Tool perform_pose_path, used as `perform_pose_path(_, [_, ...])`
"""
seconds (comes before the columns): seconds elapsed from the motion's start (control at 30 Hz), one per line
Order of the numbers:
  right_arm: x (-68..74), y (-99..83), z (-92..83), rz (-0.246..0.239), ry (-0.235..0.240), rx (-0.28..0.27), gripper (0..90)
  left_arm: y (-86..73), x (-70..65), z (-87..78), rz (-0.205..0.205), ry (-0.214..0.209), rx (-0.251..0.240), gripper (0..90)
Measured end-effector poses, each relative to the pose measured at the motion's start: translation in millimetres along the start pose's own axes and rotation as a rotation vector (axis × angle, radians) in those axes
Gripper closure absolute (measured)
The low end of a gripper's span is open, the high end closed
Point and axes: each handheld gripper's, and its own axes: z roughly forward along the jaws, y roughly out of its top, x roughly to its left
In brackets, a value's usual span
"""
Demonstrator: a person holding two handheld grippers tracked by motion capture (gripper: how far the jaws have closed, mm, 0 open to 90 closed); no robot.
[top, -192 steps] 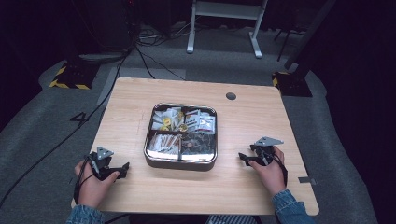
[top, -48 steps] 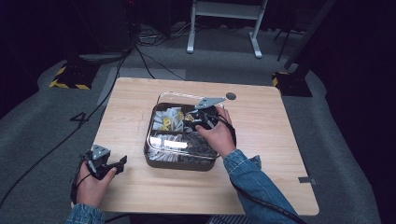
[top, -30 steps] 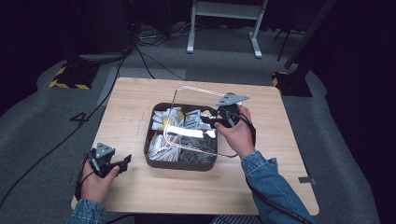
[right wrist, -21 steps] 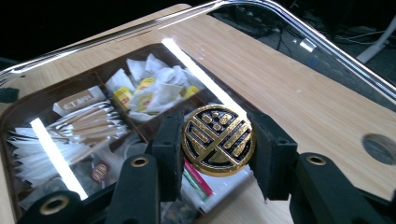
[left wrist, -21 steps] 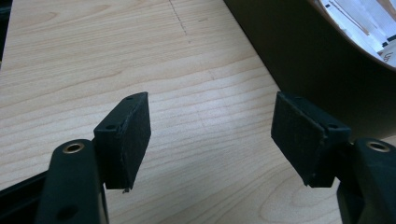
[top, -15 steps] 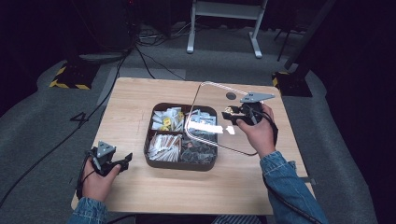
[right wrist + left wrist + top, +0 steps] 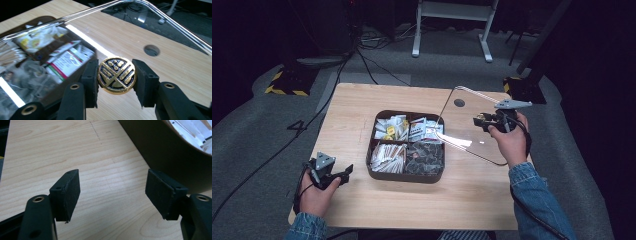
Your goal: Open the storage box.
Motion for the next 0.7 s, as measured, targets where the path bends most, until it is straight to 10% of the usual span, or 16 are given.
perform_pose_path(0.7, [-56.0,-48.2,2.6,0.101,-0.138,0.060,59.1,-1.2,-0.5,2.9,0.033,0.008,-0.016,29.7])
